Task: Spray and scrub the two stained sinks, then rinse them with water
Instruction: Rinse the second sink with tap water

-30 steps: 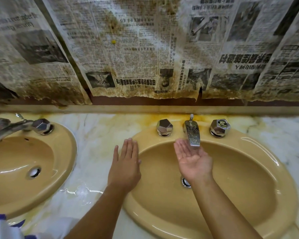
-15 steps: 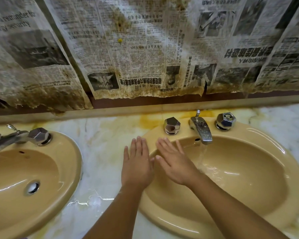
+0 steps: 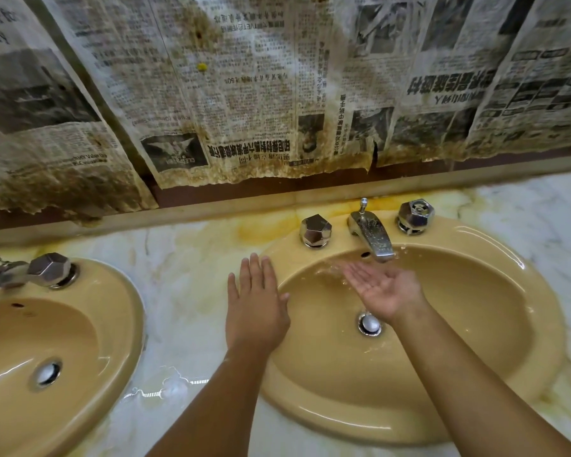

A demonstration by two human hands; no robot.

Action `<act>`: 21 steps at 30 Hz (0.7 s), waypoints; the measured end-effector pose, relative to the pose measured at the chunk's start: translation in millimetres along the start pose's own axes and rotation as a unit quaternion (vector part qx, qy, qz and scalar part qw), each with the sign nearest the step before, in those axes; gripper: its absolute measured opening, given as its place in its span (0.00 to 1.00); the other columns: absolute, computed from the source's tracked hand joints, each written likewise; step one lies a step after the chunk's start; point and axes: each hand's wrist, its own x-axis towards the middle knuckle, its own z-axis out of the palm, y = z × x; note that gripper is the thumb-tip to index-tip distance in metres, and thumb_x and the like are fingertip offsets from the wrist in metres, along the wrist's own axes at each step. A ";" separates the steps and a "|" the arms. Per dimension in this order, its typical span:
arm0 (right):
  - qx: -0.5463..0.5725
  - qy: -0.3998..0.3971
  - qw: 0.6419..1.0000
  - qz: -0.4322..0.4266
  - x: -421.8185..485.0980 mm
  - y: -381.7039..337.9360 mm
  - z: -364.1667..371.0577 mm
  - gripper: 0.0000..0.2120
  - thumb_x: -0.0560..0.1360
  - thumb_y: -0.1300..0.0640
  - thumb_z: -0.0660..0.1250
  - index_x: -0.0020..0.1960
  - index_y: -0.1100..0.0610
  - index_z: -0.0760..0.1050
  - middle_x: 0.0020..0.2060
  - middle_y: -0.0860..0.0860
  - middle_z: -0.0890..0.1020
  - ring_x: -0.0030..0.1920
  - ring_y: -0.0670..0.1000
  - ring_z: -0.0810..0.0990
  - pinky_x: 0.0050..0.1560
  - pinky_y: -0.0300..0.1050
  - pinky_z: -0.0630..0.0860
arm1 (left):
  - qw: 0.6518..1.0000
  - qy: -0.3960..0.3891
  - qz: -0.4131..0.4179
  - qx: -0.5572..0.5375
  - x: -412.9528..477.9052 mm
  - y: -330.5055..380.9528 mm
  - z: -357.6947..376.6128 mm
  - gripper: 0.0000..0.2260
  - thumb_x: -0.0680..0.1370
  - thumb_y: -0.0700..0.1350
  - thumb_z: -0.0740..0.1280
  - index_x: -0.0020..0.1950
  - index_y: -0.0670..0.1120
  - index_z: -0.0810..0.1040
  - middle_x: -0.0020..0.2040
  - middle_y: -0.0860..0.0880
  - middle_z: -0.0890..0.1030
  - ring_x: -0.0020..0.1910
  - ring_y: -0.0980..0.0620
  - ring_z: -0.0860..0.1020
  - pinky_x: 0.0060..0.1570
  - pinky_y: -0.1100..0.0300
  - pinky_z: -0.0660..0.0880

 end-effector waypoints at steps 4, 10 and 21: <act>-0.041 -0.015 0.999 0.006 -2.3 12.0 1.1 0.26 0.87 0.52 0.49 0.65 0.73 0.73 0.61 0.70 0.81 0.65 0.68 0.79 0.70 0.61 0.73 | 1.000 0.006 0.003 -0.002 1.7 0.8 -1.4 0.33 0.85 0.57 0.49 0.84 0.43 0.40 0.84 0.41 0.43 0.83 0.42 0.41 0.80 0.41 0.43; 0.028 -0.011 0.999 -0.014 1.8 16.4 0.8 0.25 0.87 0.53 0.48 0.68 0.72 0.72 0.64 0.68 0.79 0.68 0.66 0.76 0.73 0.60 0.70 | 1.000 0.013 0.011 0.009 2.4 -0.5 0.0 0.33 0.85 0.58 0.48 0.84 0.42 0.42 0.84 0.39 0.45 0.83 0.41 0.41 0.80 0.40 0.44; 0.068 0.012 0.996 -0.061 2.0 -4.0 -5.2 0.22 0.86 0.56 0.51 0.76 0.64 0.63 0.61 0.69 0.80 0.61 0.68 0.81 0.69 0.62 0.74 | 0.999 0.018 0.032 0.016 7.6 -1.0 4.5 0.34 0.85 0.57 0.50 0.83 0.41 0.41 0.84 0.39 0.44 0.83 0.42 0.39 0.80 0.41 0.41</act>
